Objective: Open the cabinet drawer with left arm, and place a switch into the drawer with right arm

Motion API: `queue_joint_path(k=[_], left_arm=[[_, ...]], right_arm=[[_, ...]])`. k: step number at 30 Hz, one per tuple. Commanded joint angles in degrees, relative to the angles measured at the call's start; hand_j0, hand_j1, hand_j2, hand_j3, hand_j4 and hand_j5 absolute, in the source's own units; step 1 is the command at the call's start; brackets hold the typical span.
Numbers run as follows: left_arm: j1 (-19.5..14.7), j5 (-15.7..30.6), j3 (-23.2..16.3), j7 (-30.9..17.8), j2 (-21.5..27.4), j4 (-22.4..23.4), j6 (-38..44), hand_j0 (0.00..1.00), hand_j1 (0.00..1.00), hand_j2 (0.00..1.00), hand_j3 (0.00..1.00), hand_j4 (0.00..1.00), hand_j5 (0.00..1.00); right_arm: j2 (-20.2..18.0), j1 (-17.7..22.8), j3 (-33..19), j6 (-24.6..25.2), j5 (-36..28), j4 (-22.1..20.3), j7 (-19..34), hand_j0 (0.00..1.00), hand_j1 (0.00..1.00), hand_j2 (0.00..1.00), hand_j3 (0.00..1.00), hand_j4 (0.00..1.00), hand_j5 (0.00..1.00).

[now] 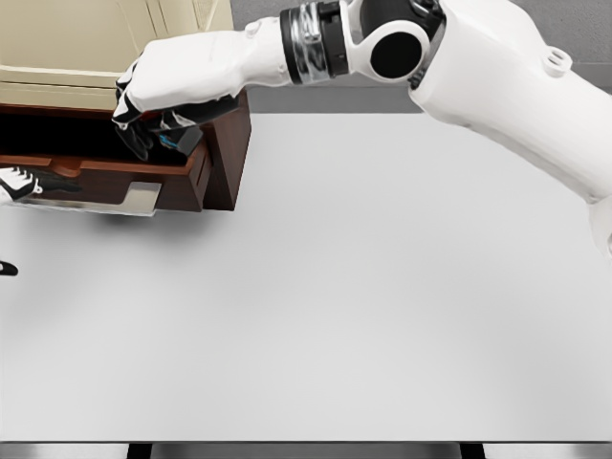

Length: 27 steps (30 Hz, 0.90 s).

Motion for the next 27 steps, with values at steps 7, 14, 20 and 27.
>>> queue_joint_path(k=[7,14,20,27], left_arm=[[0.2,0.4,1.2,0.2,0.3,-0.3,0.1,1.0,1.0,1.0,1.0,1.0,1.0],[0.6,0.3,1.2,0.0,0.6,-1.3,0.1,1.0,1.0,1.0,1.0,1.0,1.0],[0.6,0.3,1.2,-0.1,0.4,-1.5,0.1,1.0,1.0,1.0,1.0,1.0,1.0],[0.9,0.2,1.2,-0.4,0.0,-1.7,0.1,1.0,1.0,1.0,1.0,1.0,1.0]], right_arm=[[3.9,-0.1,0.3,0.2,-0.2,7.3,0.0,0.4,0.4,0.4,0.4,0.4,0.4],[9.1,-0.2,1.8,0.2,0.1,12.9,0.4,0.4,0.4,0.4,0.4,0.4,0.4],[10.2,-0.7,0.9,0.2,0.1,13.0,0.4,0.4,0.4,0.4,0.4,0.4,0.4],[11.6,0.2,-2.5,0.2,-0.2,13.5,-0.1,0.4,0.4,0.4,0.4,0.4,0.4]])
